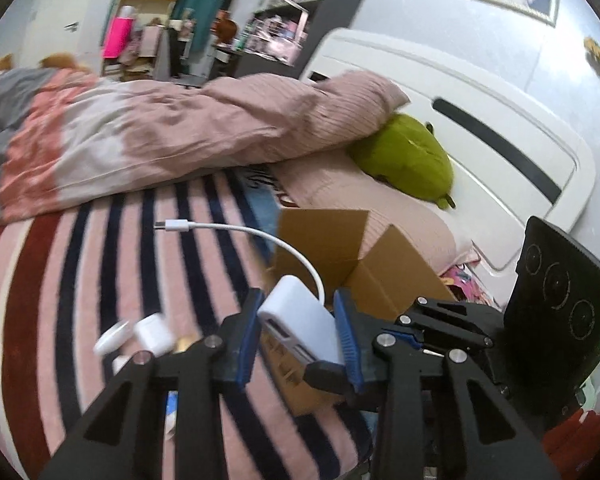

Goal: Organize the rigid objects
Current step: 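Carry the white adapter into the cardboard box and release it, then move the right gripper back to the tape roll with white clip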

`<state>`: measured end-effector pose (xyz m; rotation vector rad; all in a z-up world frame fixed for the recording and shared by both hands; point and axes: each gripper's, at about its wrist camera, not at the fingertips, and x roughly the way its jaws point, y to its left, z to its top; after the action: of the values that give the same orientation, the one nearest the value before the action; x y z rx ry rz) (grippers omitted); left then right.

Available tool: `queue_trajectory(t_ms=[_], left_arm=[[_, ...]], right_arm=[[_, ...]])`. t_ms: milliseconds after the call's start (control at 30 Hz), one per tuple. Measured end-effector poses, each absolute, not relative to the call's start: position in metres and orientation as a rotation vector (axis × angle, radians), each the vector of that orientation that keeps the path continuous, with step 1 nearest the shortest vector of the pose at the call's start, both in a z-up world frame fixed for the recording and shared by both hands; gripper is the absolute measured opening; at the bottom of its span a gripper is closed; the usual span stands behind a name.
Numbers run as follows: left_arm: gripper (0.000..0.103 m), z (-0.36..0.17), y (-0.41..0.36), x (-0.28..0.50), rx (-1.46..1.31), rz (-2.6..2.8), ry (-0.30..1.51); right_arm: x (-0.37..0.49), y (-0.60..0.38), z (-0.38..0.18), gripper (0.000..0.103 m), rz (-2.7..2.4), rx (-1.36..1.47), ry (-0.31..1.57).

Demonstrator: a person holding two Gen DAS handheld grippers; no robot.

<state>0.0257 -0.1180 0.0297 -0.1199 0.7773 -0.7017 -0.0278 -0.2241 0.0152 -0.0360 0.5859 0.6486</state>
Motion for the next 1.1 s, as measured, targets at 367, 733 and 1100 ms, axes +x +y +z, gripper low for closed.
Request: queue_trajectory(t_ms=[367, 733, 1100], left_arm=[[0.033, 0.011, -0.209, 0.060, -0.012, -0.764, 0.931], [0.069, 0.019, -0.183, 0.052, -0.029, -0.678, 0.893], [0.073, 0.032, -0.057, 0.008, -0.017, -0.391, 0.767]], right_arm=[[-0.006, -0.300, 0.007, 0.023, 0.513, 0.000, 0.754], [-0.002, -0.314, 0.001, 0.052, 0.452, 0.014, 0.797], [-0.018, -0.241, 0.026, 0.058, 0.640, 0.010, 0.677]])
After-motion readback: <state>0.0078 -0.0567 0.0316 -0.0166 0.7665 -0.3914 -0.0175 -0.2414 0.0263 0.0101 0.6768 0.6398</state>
